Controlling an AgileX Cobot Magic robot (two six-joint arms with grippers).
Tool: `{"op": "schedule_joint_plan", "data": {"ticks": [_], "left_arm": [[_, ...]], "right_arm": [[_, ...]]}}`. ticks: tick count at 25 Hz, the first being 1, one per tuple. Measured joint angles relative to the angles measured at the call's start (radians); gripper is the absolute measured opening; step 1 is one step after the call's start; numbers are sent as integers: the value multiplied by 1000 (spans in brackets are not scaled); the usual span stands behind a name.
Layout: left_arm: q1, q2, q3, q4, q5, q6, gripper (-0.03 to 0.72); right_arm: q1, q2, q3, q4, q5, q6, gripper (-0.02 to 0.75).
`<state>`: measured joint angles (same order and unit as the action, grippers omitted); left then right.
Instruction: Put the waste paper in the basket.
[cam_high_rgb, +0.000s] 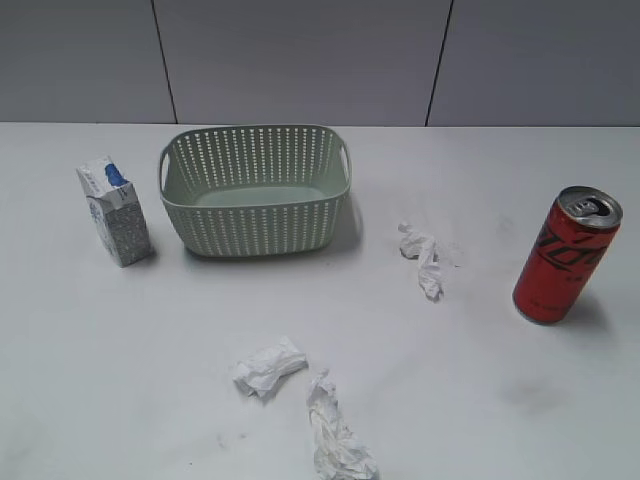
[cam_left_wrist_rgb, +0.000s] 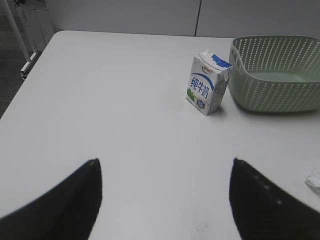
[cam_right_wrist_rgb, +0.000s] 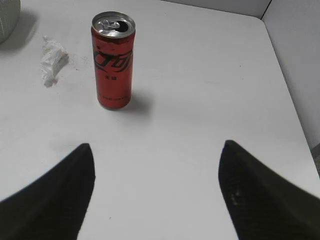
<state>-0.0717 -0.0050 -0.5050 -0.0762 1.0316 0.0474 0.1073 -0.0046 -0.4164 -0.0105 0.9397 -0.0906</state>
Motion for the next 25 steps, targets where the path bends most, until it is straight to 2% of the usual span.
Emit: {"op": "schedule_joint_plan", "data": {"ticks": [25], "left_arm": [[0, 0, 0, 0, 0, -1, 588]], "right_arm": [[0, 0, 0, -3, 0, 0, 584]]}}
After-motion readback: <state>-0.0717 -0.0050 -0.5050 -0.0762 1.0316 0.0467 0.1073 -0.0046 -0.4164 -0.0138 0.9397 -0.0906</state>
